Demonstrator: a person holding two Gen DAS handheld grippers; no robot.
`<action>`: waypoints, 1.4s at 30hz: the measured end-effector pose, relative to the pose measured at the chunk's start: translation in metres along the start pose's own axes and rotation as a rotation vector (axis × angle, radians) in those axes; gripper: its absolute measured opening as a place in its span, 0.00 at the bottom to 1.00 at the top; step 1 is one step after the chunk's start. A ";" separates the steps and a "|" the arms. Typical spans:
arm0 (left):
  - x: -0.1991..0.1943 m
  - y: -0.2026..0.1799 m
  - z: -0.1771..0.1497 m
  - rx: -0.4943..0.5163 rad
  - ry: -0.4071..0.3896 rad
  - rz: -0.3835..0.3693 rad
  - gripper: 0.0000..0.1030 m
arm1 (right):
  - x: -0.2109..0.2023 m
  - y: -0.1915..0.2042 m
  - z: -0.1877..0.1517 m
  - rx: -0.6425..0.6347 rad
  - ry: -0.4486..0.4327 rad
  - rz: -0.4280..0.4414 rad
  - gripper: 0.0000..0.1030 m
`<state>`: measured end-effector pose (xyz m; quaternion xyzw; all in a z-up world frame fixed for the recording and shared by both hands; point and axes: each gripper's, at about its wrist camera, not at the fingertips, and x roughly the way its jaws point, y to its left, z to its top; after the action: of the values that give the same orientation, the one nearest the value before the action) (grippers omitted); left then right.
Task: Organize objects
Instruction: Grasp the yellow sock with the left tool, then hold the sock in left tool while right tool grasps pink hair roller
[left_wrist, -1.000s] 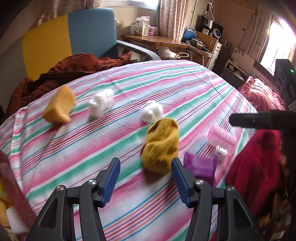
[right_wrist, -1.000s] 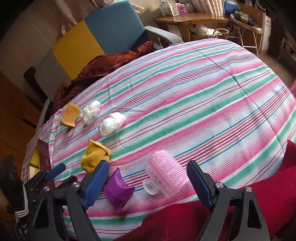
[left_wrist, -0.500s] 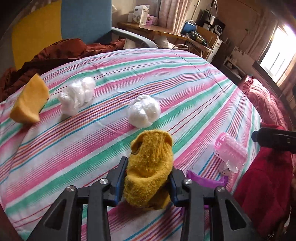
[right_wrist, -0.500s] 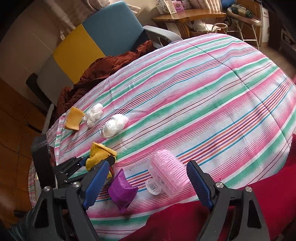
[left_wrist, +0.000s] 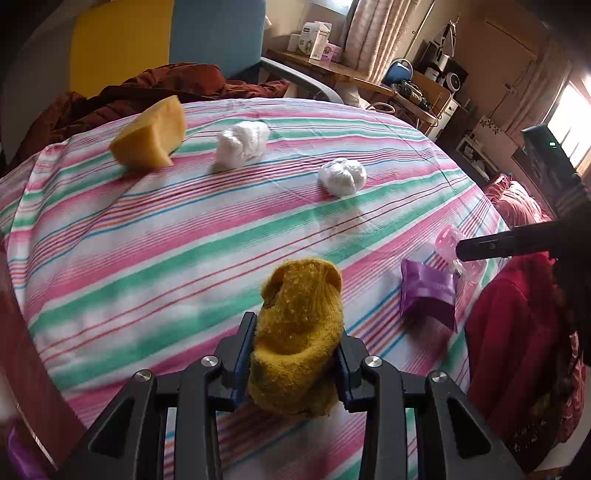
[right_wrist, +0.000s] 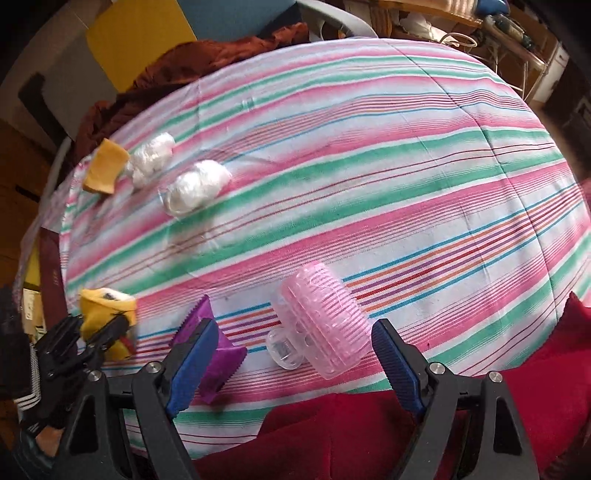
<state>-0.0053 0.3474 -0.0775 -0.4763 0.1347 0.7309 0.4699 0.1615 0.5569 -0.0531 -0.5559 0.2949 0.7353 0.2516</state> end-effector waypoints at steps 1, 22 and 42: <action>-0.004 0.002 -0.003 -0.006 -0.002 -0.002 0.36 | 0.003 0.001 0.001 -0.002 0.017 -0.012 0.83; -0.055 0.011 -0.031 -0.025 -0.069 0.004 0.36 | 0.013 -0.021 0.014 0.087 0.091 -0.135 0.87; -0.135 0.023 -0.053 -0.050 -0.220 0.053 0.36 | -0.037 -0.033 0.006 0.068 -0.218 -0.025 0.61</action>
<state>0.0201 0.2259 0.0012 -0.4010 0.0769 0.7940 0.4503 0.1901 0.5823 -0.0209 -0.4675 0.2836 0.7777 0.3101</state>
